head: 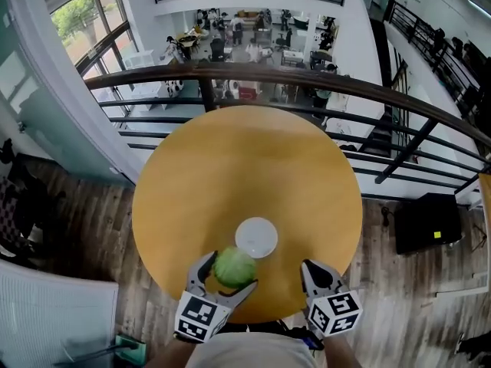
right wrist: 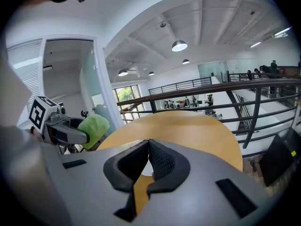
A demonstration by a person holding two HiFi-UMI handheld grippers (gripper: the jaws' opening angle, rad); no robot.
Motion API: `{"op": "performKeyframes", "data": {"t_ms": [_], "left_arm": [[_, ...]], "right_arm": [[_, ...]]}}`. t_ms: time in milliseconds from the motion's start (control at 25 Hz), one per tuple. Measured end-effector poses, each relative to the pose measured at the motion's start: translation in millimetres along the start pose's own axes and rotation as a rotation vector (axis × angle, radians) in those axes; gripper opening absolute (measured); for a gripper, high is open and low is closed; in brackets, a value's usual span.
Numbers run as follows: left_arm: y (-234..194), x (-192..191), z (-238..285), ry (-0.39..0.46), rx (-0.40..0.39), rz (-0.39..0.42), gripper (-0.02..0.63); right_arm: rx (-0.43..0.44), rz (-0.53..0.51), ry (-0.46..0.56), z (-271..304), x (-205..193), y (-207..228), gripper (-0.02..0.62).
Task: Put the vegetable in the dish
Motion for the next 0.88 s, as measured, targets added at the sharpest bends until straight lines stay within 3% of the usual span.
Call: {"op": "performKeyframes", "data": {"t_ms": [880], "left_arm": [[-50.0, -21.4, 66.7, -0.085, -0.064, 0.011, 0.471]], "right_arm": [[-0.032, 0.058, -0.054, 63.2, -23.5, 13.4, 0.025]]}}
Point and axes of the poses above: the fingertips, and each gripper's own axes: z forward along the fingers, y to its right, x out of its top, the point moved 5 cm from there along -z, backward along the fingers, and after that the axes turned 11 degrees about -x, right-handed, at the moved point
